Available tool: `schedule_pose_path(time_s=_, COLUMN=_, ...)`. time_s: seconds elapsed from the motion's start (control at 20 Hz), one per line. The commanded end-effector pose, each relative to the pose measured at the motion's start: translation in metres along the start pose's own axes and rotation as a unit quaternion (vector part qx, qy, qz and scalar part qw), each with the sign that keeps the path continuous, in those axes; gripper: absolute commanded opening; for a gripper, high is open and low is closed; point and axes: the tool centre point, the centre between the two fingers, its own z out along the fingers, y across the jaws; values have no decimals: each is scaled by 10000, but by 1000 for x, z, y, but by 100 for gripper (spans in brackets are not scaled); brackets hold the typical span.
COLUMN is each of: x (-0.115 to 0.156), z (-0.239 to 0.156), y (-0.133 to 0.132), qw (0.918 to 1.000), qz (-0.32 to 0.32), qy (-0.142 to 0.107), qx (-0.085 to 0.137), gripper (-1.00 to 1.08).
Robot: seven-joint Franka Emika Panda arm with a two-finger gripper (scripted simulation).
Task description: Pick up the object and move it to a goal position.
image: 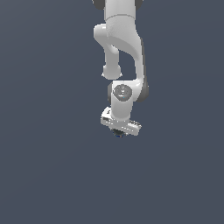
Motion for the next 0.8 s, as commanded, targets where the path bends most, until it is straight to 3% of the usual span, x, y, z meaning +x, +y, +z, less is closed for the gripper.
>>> schedule_pose_path(time_s=0.0, x=1, z=-19, y=-7, qw=10000, qz=-1, qy=9, qx=4, gripper=-100)
schedule_pose_path(time_s=0.75, x=8, z=-171, y=-69, qw=10000, qz=3, qy=11, qx=-2, gripper=-100)
